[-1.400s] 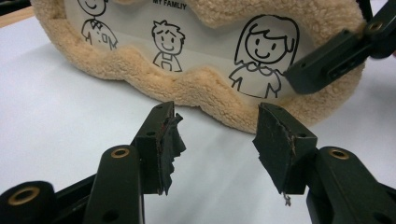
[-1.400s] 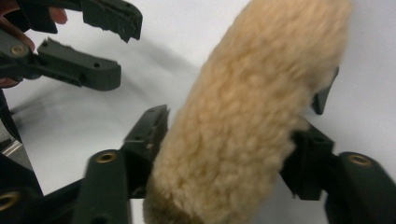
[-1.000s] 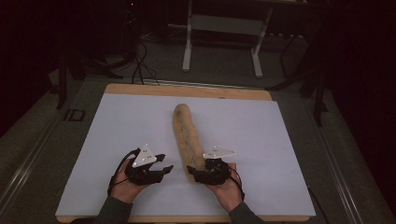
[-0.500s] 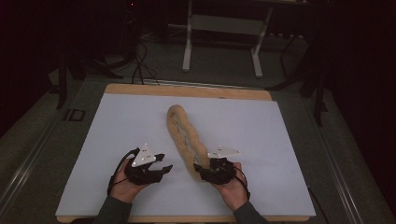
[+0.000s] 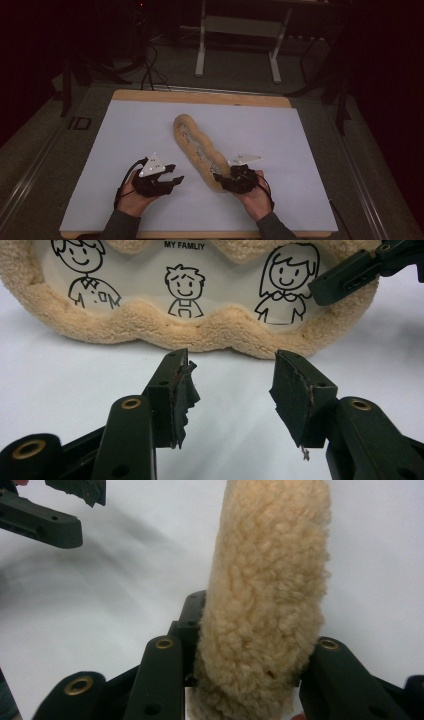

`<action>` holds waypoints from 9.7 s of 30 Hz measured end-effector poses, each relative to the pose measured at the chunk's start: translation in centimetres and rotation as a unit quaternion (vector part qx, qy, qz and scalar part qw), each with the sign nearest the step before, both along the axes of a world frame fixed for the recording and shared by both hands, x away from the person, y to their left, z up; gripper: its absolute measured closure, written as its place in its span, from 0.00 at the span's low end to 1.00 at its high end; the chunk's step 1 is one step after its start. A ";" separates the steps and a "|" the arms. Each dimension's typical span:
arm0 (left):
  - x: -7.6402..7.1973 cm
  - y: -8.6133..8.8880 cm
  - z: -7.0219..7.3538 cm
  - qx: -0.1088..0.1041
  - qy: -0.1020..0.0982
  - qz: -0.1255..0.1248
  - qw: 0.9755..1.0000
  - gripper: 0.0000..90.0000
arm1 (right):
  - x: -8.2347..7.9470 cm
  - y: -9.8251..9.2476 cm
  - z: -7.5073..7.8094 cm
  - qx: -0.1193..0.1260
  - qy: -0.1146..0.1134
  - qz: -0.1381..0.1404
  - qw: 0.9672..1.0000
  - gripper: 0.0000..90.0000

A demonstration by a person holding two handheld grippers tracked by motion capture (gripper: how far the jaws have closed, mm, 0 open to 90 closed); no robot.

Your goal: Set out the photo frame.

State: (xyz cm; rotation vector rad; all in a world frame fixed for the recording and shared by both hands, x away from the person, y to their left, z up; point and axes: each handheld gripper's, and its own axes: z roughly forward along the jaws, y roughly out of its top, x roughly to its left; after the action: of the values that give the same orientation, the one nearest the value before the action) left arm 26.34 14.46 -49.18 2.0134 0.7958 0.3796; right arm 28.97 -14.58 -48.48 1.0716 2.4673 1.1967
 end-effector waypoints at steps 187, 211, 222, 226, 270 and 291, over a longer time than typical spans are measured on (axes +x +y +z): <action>5.1 1.4 -1.9 -0.009 0.000 0.177 0.984 0.77 | 1.7 -8.1 -0.5 -0.012 -0.010 -0.090 0.996 0.71; 4.0 1.8 -1.7 -0.025 0.003 0.201 0.979 0.76 | 3.7 -8.0 -0.3 0.018 -0.018 -0.108 0.994 0.69; 4.1 1.7 -2.0 -0.016 0.011 0.202 0.979 0.75 | 4.1 -8.0 -0.5 0.022 -0.025 -0.115 0.993 0.69; 4.0 1.8 -2.1 -0.016 0.014 0.208 0.978 0.75 | 4.3 -7.8 -0.6 0.022 -0.029 -0.114 0.993 0.69; 3.5 1.5 -2.3 -0.014 0.028 0.204 0.979 0.75 | 4.2 -8.4 -1.2 0.039 -0.040 -0.110 0.992 0.69; 2.9 2.3 -1.7 0.001 0.021 0.205 0.979 0.58 | 3.8 -9.3 -1.2 0.042 -0.020 -0.096 0.994 0.57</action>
State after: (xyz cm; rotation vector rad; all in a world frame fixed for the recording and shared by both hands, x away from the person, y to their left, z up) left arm 29.19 16.79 -50.83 1.8570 1.2406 0.5723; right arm 32.77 -23.92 -49.64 1.2601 2.2424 1.2583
